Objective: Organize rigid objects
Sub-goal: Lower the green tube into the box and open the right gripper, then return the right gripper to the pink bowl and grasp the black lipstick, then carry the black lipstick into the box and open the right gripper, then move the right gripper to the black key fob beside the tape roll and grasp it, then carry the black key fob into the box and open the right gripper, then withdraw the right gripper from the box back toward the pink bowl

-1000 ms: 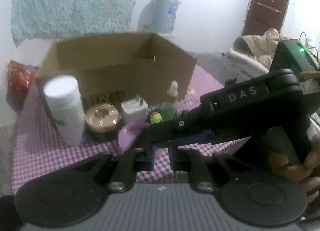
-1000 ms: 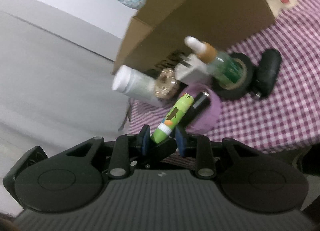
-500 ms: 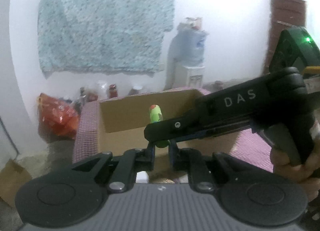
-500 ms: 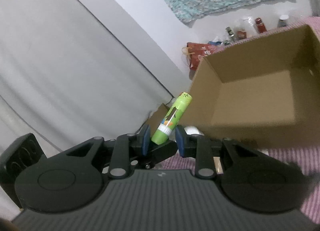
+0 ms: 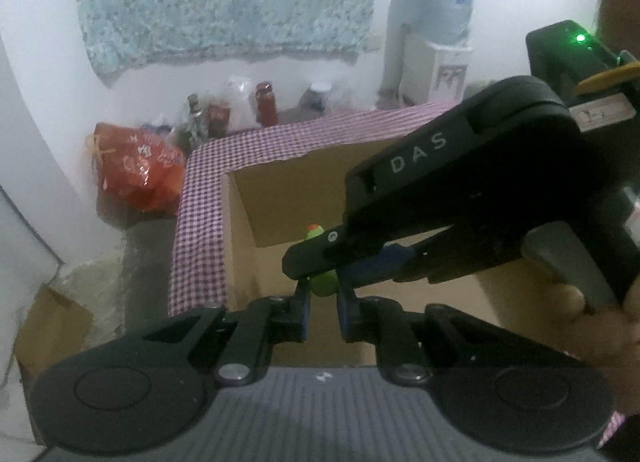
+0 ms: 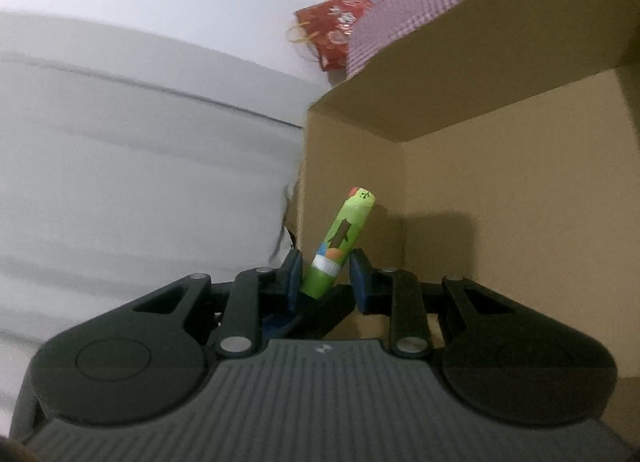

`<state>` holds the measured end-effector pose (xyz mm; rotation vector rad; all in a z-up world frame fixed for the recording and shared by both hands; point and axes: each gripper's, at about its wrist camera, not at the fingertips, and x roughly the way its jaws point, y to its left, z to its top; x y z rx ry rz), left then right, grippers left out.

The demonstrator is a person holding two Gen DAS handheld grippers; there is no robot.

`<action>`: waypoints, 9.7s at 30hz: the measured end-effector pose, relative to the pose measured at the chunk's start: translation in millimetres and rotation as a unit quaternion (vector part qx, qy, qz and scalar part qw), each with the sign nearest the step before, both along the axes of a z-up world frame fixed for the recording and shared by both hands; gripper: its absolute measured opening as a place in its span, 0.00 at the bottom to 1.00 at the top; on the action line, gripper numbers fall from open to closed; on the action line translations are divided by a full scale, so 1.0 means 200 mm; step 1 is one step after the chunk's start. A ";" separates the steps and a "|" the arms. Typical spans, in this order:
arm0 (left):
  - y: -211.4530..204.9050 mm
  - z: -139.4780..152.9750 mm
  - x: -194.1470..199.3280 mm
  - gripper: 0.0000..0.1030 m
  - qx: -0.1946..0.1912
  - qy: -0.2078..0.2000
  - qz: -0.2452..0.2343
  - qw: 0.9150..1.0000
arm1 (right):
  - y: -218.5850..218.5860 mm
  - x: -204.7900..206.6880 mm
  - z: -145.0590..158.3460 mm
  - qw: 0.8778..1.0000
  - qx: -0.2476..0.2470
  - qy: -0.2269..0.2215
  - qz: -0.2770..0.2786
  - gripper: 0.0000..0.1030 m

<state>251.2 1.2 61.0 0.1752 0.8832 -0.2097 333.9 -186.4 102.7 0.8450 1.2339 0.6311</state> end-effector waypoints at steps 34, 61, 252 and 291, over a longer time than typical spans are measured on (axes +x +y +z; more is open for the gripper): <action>0.08 0.24 -0.88 0.49 -0.093 -0.075 -0.055 0.991 | -0.66 -1.11 0.36 0.982 0.053 -0.175 -0.050 0.51; -0.26 -0.32 -0.95 0.24 -0.048 0.009 -0.088 0.995 | -0.43 -1.31 -0.39 0.992 -0.054 -0.056 -0.099 0.36; -0.51 0.43 -0.71 0.28 -0.009 -0.098 -0.139 0.985 | -0.55 -0.98 0.38 0.960 -0.046 -0.266 -0.076 0.17; -0.07 0.48 -0.09 0.77 -0.056 -0.021 0.001 0.998 | -0.21 -0.07 0.25 0.994 -0.003 -0.097 -0.054 0.27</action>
